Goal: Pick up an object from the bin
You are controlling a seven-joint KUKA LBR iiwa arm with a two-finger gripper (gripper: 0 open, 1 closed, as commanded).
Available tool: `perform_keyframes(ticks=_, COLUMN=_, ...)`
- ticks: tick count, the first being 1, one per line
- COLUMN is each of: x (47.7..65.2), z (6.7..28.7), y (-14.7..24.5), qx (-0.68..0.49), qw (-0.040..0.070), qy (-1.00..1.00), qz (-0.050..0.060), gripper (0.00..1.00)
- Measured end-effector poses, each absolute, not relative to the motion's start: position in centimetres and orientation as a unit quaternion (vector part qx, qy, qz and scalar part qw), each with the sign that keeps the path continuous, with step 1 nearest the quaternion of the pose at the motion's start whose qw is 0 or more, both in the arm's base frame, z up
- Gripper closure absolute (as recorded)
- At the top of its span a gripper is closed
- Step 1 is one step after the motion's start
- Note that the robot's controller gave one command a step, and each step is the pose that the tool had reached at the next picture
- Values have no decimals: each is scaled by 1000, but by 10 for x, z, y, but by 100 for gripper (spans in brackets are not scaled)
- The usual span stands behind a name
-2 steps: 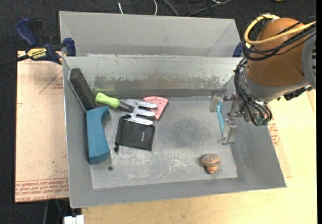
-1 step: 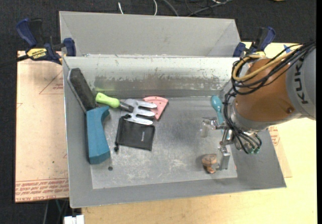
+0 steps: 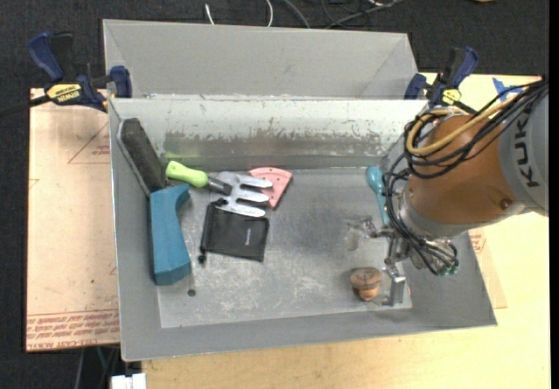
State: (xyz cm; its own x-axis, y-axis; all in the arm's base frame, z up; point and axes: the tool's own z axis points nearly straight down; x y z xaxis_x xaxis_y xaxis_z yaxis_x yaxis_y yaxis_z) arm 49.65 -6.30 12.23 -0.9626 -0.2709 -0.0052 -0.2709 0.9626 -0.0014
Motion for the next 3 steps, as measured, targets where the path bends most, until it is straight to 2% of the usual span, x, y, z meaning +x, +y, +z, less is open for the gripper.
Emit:
perform_keyframes(ticks=1, x=482, z=123, y=-75, qx=-323, qw=0, qy=946, qz=1, gripper=0)
perform_keyframes(ticks=2, x=490, z=70, y=-86, qx=-246, qw=13, qy=969, qz=-2, gripper=0)
perform_keyframes(ticks=3, x=492, z=70, y=-80, qx=-510, qw=4, qy=860, qz=-1, gripper=100)
